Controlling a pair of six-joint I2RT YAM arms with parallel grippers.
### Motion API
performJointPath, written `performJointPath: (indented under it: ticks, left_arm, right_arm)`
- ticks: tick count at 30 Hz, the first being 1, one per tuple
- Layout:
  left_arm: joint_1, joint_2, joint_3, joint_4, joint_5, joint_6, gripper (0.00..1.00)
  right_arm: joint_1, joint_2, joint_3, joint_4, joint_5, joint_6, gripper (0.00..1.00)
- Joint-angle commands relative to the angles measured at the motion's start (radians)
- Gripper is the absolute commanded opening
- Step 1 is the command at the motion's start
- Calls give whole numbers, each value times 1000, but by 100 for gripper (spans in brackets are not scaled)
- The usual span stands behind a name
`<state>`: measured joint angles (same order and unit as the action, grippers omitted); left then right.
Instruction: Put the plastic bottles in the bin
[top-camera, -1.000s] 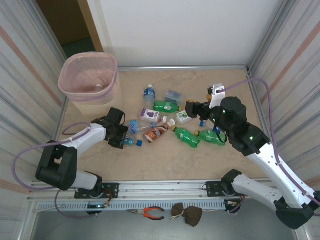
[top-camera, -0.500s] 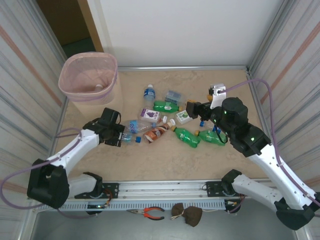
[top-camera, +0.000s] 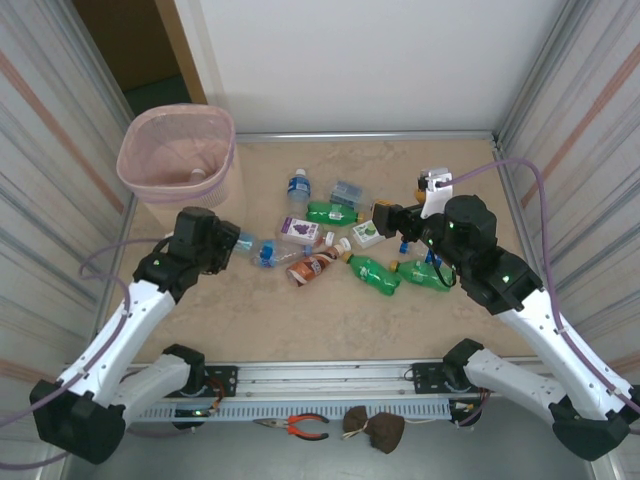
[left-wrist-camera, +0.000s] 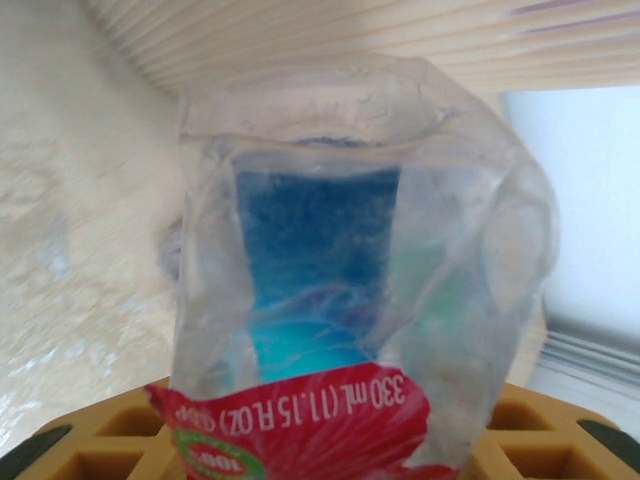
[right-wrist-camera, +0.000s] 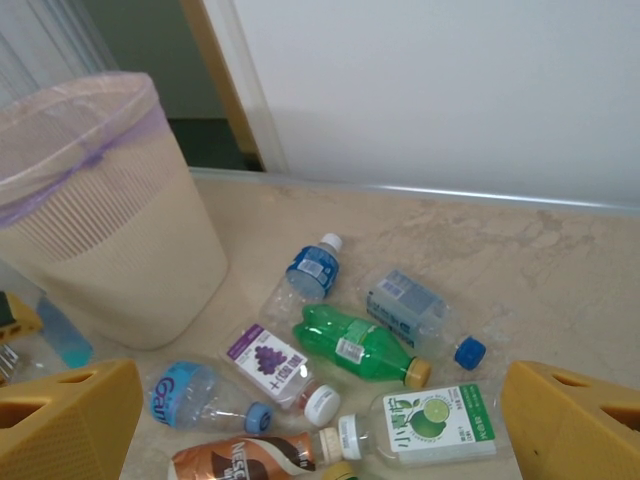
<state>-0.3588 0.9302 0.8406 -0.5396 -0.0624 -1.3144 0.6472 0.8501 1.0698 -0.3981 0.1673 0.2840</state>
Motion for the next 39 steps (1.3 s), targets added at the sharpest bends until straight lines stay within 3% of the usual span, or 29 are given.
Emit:
performJointPath:
  ticks: [1,10,17,29,39]
  left_arm:
    - [22,-31,57,95,-9,217,43]
    - [95,30,312,149,176,641,38]
    - [118,139,579,35,230,942,37]
    - [274,424,979,-225,176,1251,33]
    - [329,648,1130,-352,96,1435,32]
  right_arm:
    - [-4,-2,46,-1,17,-16,92]
    - [-5,6,72,-9,20,-38,92]
    - [-5,7,81,-14,16,-40,92]
    - [-4,8,85,-17,17,-34,92]
    - [-4,18,76,-11,18,-22,91]
